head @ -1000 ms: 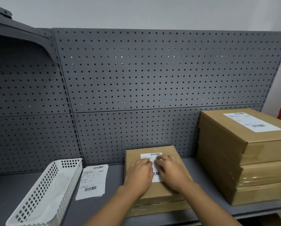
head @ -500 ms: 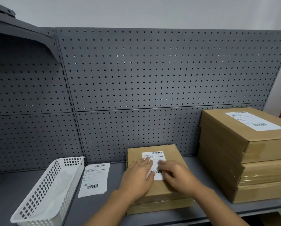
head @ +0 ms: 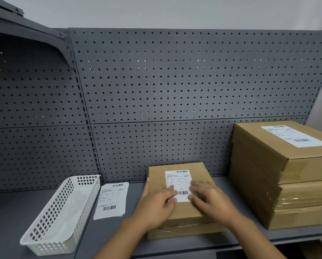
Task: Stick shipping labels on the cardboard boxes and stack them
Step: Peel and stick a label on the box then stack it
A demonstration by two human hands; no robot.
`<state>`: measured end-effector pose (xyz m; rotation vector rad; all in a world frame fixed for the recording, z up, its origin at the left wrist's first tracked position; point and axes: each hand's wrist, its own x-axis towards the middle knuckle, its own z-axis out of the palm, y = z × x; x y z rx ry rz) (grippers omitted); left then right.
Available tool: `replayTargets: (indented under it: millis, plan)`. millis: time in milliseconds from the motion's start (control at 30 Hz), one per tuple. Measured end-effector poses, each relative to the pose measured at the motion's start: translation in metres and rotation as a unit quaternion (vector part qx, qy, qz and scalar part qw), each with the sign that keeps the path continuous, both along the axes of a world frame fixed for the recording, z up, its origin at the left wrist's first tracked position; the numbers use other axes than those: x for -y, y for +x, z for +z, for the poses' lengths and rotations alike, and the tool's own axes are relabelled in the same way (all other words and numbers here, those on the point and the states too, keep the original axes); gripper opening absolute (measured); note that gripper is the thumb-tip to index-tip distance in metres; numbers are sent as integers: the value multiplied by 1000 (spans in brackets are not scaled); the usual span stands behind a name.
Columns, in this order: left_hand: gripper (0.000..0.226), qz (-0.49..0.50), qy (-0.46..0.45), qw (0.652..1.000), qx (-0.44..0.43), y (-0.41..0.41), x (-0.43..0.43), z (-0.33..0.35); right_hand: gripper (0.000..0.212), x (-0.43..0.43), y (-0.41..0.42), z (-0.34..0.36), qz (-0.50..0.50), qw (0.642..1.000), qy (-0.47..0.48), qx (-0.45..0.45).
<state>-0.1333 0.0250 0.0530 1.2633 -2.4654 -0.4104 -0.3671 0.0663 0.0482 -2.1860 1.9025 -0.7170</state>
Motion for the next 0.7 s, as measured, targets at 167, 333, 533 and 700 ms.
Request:
replayTargets:
  millis: [167, 333, 533, 700]
  plan:
    - [66, 71, 136, 967, -203, 26, -15, -29, 55, -18, -18, -9, -137, 987, -44, 75]
    - [104, 163, 256, 866, -399, 23, -37, -39, 90, -32, -31, -20, -191, 924, 58, 325]
    - [99, 170, 308, 802, -482, 15, -47, -42, 71, -43, -23, -23, -177, 836, 98, 511]
    - [97, 165, 313, 788, -503, 12, -50, -39, 42, -42, -15, -25, -139, 781, 121, 596]
